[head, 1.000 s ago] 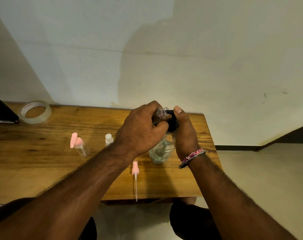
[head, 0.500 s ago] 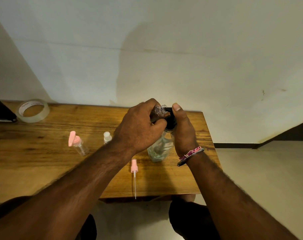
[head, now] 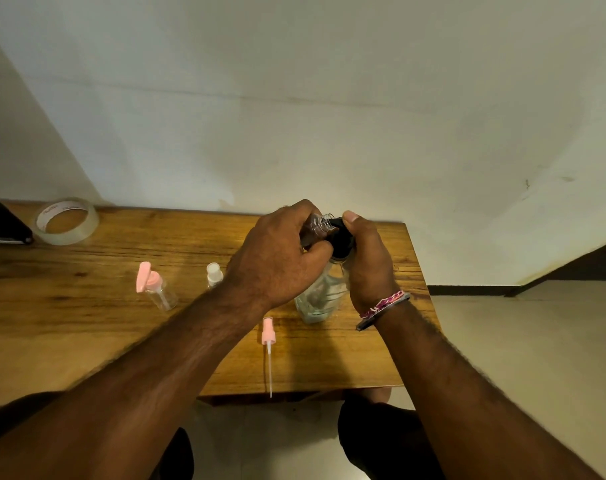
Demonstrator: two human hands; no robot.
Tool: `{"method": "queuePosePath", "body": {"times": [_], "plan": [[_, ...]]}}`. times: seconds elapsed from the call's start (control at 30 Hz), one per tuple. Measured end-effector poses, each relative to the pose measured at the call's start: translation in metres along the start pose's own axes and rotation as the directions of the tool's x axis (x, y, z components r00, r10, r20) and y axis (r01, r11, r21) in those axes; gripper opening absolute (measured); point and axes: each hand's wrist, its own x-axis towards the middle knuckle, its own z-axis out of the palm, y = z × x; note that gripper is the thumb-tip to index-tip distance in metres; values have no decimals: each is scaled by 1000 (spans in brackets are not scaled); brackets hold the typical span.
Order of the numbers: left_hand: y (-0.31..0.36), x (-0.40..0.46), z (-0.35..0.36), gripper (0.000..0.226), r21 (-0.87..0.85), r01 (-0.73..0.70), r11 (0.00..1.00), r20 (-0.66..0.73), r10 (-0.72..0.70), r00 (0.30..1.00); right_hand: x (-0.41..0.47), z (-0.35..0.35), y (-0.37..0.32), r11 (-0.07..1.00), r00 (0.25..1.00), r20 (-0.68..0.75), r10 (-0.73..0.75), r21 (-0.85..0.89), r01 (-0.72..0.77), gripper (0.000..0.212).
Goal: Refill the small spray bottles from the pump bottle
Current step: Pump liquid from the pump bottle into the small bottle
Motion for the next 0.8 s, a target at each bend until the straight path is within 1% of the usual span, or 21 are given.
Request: {"method": "queuePosePath", "body": {"times": [0.17, 0.4, 0.5, 0.67, 0.8], "plan": [[2, 1, -2, 15, -18, -12, 1000, -16, 12, 1000, -5, 0, -4, 996, 997, 74, -30, -83, 36, 42], [4, 0, -3, 15, -15, -3, 1000, -12, 3, 1000, -4, 1, -5, 995, 997, 72, -33, -92, 39, 42], [5, 1, -3, 16, -16, 2, 1000, -10, -2, 1000, -4, 1, -4, 996, 997, 67, -30, -86, 36, 38], [5, 0, -3, 16, -25, 9, 1000, -14, -9, 1000, -2, 1, -2, 998, 998, 60, -27, -49, 30, 42], [4, -1, -1, 14, -17, 16, 1000, -10, -16, 1000, 1, -2, 3, 1000, 1000, 26, -10, -3, 10, 39]]}}
